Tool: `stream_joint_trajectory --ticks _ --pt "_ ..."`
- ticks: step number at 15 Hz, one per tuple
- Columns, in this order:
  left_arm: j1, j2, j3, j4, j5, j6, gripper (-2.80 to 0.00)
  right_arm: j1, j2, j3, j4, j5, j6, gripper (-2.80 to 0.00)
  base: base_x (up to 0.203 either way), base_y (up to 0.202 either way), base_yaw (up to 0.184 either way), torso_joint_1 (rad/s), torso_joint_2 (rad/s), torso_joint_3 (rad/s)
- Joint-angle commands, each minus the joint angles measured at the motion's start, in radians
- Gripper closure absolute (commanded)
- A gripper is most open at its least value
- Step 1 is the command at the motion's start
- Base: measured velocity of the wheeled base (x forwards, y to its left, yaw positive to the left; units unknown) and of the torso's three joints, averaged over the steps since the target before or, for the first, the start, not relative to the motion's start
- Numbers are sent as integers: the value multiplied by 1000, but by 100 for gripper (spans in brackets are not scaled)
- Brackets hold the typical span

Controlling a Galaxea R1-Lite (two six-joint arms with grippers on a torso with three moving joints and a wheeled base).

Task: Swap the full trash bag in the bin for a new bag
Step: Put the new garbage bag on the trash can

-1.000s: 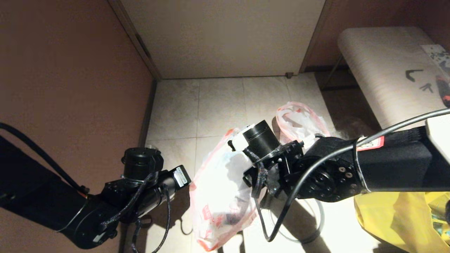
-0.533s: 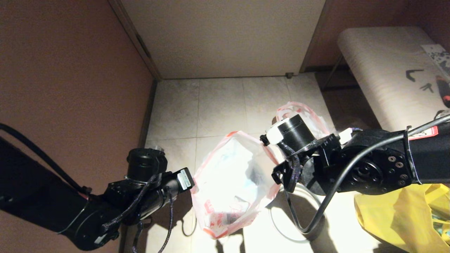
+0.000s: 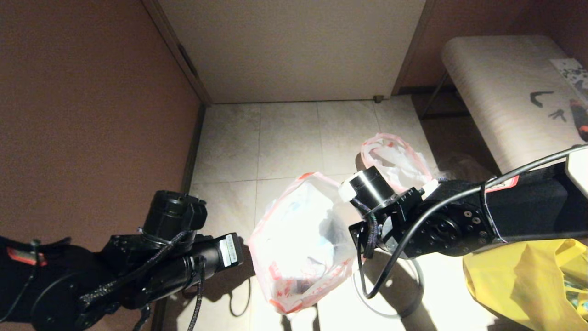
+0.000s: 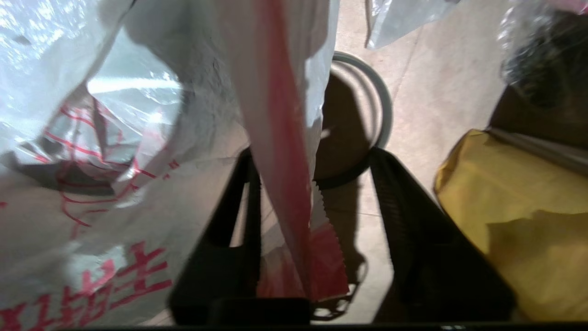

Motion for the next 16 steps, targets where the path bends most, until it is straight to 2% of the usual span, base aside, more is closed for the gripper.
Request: stream_joint_trajectory --ticks 1,4,7,8,10,11,13,16 --pt "-27 -71 -30 182 1 -45 0 -1 -5 -12 2 11 37 0 0 0 0 0 0 0" --pt "-89 -42 -45 254 -2 -132 0 -1 -9 -22 -2 14 78 0 0 0 0 0 0 0" --pt "-112 26 -67 248 -2 -173 0 -1 -5 -22 -2 16 95 0 0 0 0 0 0 0" --pt "-112 22 -82 247 -6 -174 -280 -2 -5 -22 -2 16 94 0 0 0 0 0 0 0" --pt "-114 -6 -97 256 -13 -200 -280 -12 -5 -22 -5 14 94 0 0 0 0 0 0 0" --pt "-113 -24 -96 257 -21 -236 -280 -13 -3 -22 -5 14 94 0 0 0 0 0 0 0" --pt "-111 -38 -98 261 -73 -283 -280 -12 3 -23 -9 14 94 0 0 0 0 0 0 0" --pt "-108 38 -102 252 -79 -285 -280 -12 9 -23 -48 15 94 0 0 0 0 0 0 0"
